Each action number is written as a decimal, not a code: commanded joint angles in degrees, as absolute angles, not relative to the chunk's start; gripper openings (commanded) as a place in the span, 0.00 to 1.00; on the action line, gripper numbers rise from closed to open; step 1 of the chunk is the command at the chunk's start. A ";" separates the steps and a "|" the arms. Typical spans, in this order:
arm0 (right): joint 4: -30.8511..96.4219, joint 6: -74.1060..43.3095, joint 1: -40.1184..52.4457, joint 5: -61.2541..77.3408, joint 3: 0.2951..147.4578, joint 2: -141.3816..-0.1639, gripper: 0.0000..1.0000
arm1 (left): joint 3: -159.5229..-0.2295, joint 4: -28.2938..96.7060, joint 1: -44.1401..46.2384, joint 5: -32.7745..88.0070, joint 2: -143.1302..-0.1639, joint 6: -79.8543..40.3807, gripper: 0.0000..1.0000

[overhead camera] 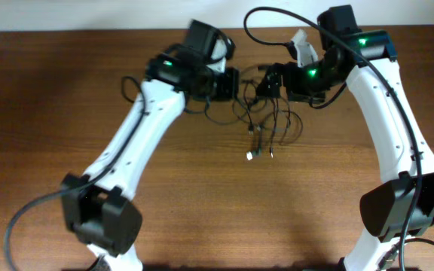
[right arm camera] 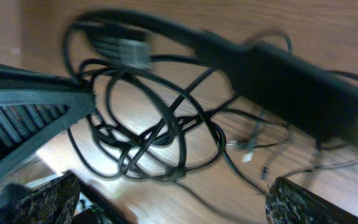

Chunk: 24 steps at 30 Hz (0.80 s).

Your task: Untangle cables

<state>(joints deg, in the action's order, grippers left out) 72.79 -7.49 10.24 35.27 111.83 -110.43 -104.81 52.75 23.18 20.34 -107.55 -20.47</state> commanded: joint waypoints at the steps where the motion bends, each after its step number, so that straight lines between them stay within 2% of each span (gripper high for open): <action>1: 69.08 -7.55 12.51 42.46 112.71 -109.97 0.99 | -105.86 52.56 20.93 23.88 -104.49 -19.25 0.00; 3: 66.87 -8.19 14.57 41.89 112.71 -109.97 0.99 | -105.86 51.83 20.34 26.37 -104.47 -19.66 0.00; 6: 64.14 -17.98 17.72 30.76 112.71 -110.00 0.98 | -105.86 50.28 20.29 29.02 -104.42 -19.66 0.00; 11: 60.05 -29.91 18.83 20.29 112.68 -110.00 0.98 | -107.57 49.54 20.27 32.40 -104.42 -21.65 0.00; 18: 56.75 -32.21 18.74 19.16 112.68 -110.00 0.98 | -109.14 47.31 20.27 42.72 -104.42 -21.78 0.00; 24: 61.14 -31.97 18.24 15.29 112.68 -110.00 0.98 | -113.21 45.98 15.64 43.48 -104.09 -21.80 0.00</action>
